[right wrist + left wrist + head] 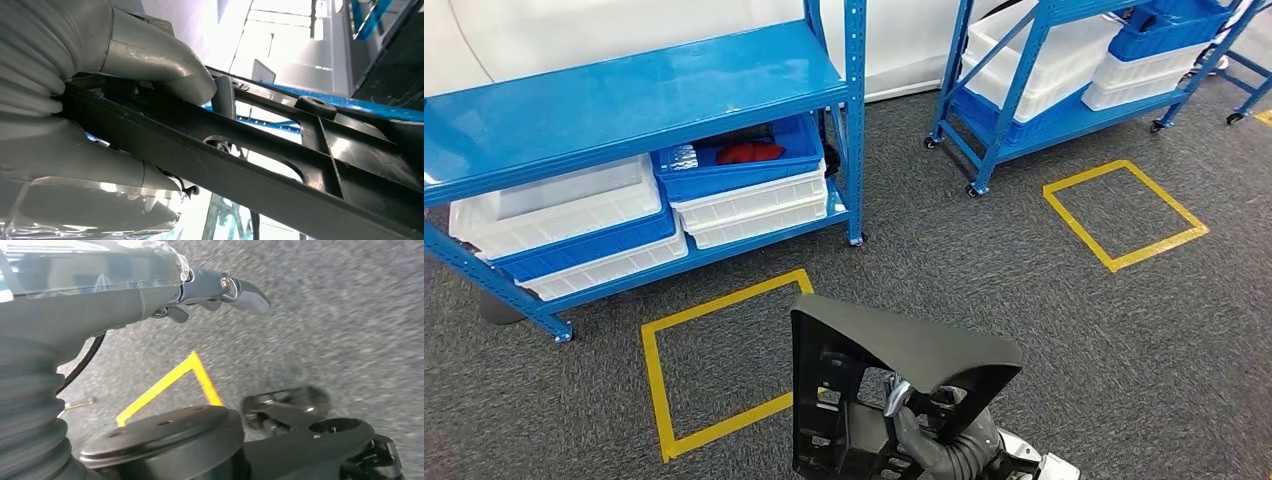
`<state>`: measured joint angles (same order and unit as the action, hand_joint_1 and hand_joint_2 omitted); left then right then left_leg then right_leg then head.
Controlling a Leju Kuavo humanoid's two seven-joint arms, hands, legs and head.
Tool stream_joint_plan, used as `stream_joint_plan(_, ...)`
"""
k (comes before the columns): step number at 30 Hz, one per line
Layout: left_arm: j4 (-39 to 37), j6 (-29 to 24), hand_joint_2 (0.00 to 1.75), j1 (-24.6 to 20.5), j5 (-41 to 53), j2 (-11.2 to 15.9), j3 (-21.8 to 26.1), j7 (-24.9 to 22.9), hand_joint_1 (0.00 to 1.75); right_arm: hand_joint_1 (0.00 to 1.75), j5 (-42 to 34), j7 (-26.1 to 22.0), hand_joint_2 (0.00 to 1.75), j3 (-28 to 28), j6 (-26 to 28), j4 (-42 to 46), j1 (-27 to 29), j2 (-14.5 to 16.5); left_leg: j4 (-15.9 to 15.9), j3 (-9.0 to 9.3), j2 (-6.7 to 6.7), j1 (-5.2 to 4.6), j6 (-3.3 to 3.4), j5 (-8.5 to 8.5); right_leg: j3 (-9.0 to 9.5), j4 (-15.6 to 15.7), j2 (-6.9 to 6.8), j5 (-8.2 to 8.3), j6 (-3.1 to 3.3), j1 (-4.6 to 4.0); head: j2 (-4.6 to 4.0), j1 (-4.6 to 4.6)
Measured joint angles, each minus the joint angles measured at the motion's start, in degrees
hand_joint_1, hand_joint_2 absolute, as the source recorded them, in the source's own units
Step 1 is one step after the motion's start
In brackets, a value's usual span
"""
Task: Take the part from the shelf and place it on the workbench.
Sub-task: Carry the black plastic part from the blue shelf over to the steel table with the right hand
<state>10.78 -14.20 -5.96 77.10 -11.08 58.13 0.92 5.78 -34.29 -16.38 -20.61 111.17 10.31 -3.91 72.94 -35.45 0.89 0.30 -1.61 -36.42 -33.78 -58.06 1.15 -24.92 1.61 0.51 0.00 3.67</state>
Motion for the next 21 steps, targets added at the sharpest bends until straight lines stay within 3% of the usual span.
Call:
stream_joint_plan(1, 0.0, -0.6, 1.75, 0.0, -0.4, 0.1, 0.1, 0.7, 0.00, 1.75, -0.4, -0.4, 1.75, -0.3, -0.4, -0.4, -0.2, 0.0, 0.5, -0.13, -0.13, 0.01, -0.01, 0.51, -0.06, -0.1, 0.71, 0.03, 0.01, -0.03, 0.00, 0.00)
stream_joint_plan(2, 0.0, -1.1, 1.75, 0.0, -0.7, 0.3, 0.2, 1.3, 0.00, 1.75, -0.8, -0.7, 1.75, -0.5, -0.8, -0.9, -0.5, 0.0, -1.1, 0.70, -0.29, 0.04, 0.04, 2.07, -0.07, -0.2, 1.49, 0.05, -0.02, -0.03, 0.00, 0.00)
stream_joint_plan(4, 0.0, -1.9, 1.75, 0.3, -1.1, 0.8, 0.5, 2.2, 0.00, 1.75, -1.5, -1.3, 1.75, -0.9, -1.3, -1.7, -1.0, 0.0, -8.5, 3.97, -2.04, 0.17, 0.36, 6.19, -0.15, -0.6, 3.04, 0.07, -0.26, -0.08, 0.00, 0.00)
stream_joint_plan(5, 0.0, -2.1, 1.75, 0.4, -1.2, 1.0, 0.6, 2.4, 0.00, 1.75, -1.7, -1.5, 1.75, -1.1, -1.4, -2.0, -1.4, 0.1, -11.9, 5.34, -3.22, 0.28, 0.53, 7.36, -0.37, -0.9, 3.74, 0.11, -0.48, -0.14, 0.00, 0.00)
stream_joint_plan(7, 0.0, -2.4, 1.75, 0.5, -1.6, 1.4, 0.8, 2.5, 0.00, 1.75, -2.1, -1.7, 1.75, -1.3, -1.8, -2.6, -2.1, 0.2, -14.9, 6.29, -4.66, 0.27, 0.86, 7.70, -1.01, -1.1, 4.84, 0.47, -1.19, -0.08, 0.00, 0.00)
stream_joint_plan(9, 0.0, -2.8, 1.75, 0.5, -2.0, 1.7, 1.1, 2.5, 0.00, 1.75, -2.7, -1.7, 1.75, -1.4, -2.1, -3.1, -2.5, 0.3, -15.4, 6.36, -3.69, 0.31, 1.37, 7.97, -1.46, -1.0, 5.63, 0.88, -1.93, 0.11, 0.00, 0.00)
stream_joint_plan(11, 0.1, -3.1, 1.75, 0.7, -2.0, 2.0, 1.4, 2.2, 0.00, 1.75, -3.2, -1.8, 1.75, -1.4, -2.1, -3.4, -2.8, 0.3, -16.1, 6.62, -2.35, 0.55, 2.12, 8.51, -2.39, -2.6, 3.80, -0.16, -2.43, -0.02, 0.00, -0.01)
stream_joint_plan(13, 0.1, -3.3, 1.75, 1.1, -1.7, 2.3, 1.5, 1.4, 0.00, 1.75, -3.5, -1.9, 1.75, -1.4, -1.9, -3.8, -3.1, 0.4, -16.4, 6.64, -0.88, 0.51, 2.55, 8.77, -5.30, -8.5, 0.64, -3.40, -2.84, -0.01, 0.00, -0.01)
stream_joint_plan(15, 0.1, -3.3, 1.75, 1.4, -1.4, 2.5, 1.5, 0.2, 0.00, 1.75, -3.6, -1.9, 1.75, -1.3, -1.9, -4.4, -3.2, 0.6, -16.3, 6.51, 0.63, 0.35, 2.59, 8.74, -8.49, -15.1, -0.57, -5.89, -3.31, 0.33, 0.00, -0.01)
stream_joint_plan(16, 0.1, -3.3, 1.75, 1.5, -1.4, 2.5, 1.5, -0.3, 0.00, 1.75, -3.7, -1.9, 1.75, -1.3, -1.9, -4.7, -3.2, 0.7, -16.3, 6.50, 1.38, 0.33, 2.55, 8.68, -8.96, -16.2, -0.80, -5.76, -3.49, 0.50, 0.00, -0.02)
stream_joint_plan(17, 0.1, -3.3, 1.75, 1.6, -1.4, 2.6, 1.5, -0.6, 0.00, 1.75, -3.7, -1.9, 1.75, -1.3, -2.0, -5.1, -3.2, 0.9, -16.3, 6.53, 2.05, 0.33, 2.45, 8.60, -8.24, -14.9, -1.06, -4.64, -3.60, 0.65, 0.00, -0.02)
stream_joint_plan(18, 0.1, -3.3, 1.75, 1.6, -1.4, 2.6, 1.5, -0.8, 0.00, 1.75, -3.7, -1.9, 1.75, -1.3, -2.0, -5.4, -3.3, 1.0, -16.3, 6.64, 2.69, 0.33, 2.29, 8.49, -6.35, -11.5, -1.66, -2.81, -3.62, 0.76, 0.00, -0.01)
stream_joint_plan(20, 0.1, -3.3, 1.75, 1.6, -1.4, 2.7, 1.5, -0.9, 0.00, 1.75, -3.7, -1.9, 1.75, -1.3, -2.0, -5.9, -3.7, 1.4, -16.2, 6.96, 3.76, 0.13, 1.78, 8.15, -2.23, -4.0, -4.30, -0.43, -3.12, 0.57, 0.00, -0.01)
stream_joint_plan(21, 0.2, -3.3, 1.75, 1.6, -1.4, 2.7, 1.5, -0.9, 0.00, 1.75, -3.7, -2.0, 1.75, -1.3, -2.0, -6.1, -3.8, 1.5, -16.2, 7.10, 4.22, 0.00, 1.45, 7.98, -1.01, -1.7, -5.21, 0.00, -2.70, 0.35, 0.00, 0.00)
